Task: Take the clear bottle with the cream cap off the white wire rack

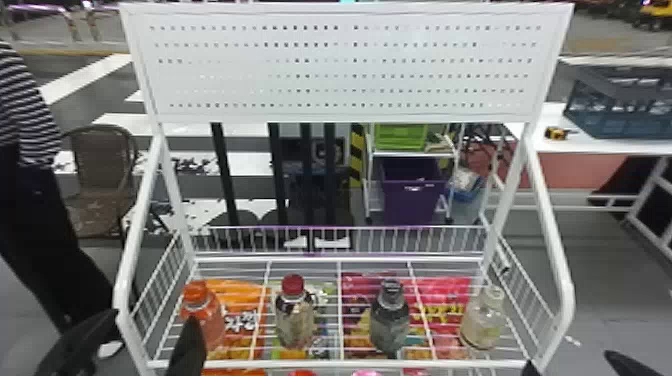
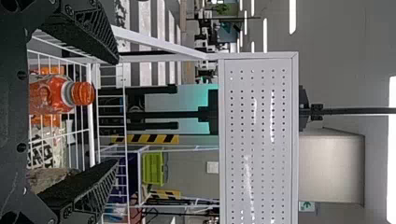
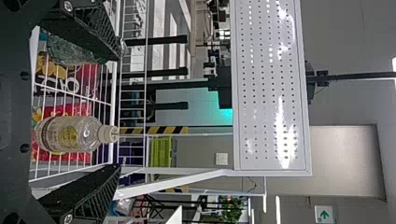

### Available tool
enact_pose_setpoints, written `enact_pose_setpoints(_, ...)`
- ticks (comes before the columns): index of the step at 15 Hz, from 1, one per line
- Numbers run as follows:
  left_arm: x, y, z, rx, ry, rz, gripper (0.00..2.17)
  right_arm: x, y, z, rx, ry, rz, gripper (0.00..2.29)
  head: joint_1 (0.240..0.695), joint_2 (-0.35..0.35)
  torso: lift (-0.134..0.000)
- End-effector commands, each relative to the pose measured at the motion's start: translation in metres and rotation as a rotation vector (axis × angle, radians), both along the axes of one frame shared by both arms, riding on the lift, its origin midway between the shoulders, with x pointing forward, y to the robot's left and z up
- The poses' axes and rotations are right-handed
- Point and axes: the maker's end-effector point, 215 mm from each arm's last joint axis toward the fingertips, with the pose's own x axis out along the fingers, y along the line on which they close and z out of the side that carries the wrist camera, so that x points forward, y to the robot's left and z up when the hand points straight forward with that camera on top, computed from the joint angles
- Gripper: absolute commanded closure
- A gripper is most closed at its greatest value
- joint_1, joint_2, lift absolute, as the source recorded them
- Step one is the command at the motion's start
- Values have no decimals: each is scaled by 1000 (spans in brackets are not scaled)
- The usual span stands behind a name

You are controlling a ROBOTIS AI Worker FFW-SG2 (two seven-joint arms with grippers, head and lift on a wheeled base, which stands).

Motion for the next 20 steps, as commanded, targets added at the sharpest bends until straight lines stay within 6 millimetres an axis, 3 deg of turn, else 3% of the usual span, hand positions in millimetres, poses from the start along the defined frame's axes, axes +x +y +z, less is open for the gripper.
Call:
enact_pose_setpoints(1, 0, 0, 1, 0, -2, 0, 134, 0, 0, 0, 2, 1, 0, 80, 499, 0, 0)
enact_pose_setpoints(10, 0, -1, 2, -1, -1, -2, 134, 0, 1, -1, 4, 4, 0, 87, 499, 0, 0)
enact_pose_setpoints(12, -3, -2, 2, -4, 4, -3, 134, 4, 0, -29, -2, 34, -16, 87, 499, 0, 0)
enact_pose_setpoints(15, -3, -8, -4, -9, 15, -13, 134, 24, 2, -62, -26, -62, -29, 87, 499, 0, 0)
enact_pose_setpoints(17, -4, -17, -7, -12, 29, -26, 134, 43, -3, -98, -25, -54, -44, 90, 499, 0, 0)
enact_pose_setpoints(20, -4, -27, -19, -10, 74, -43, 134, 74, 1, -125, -21, -69, -52, 90, 499, 0, 0)
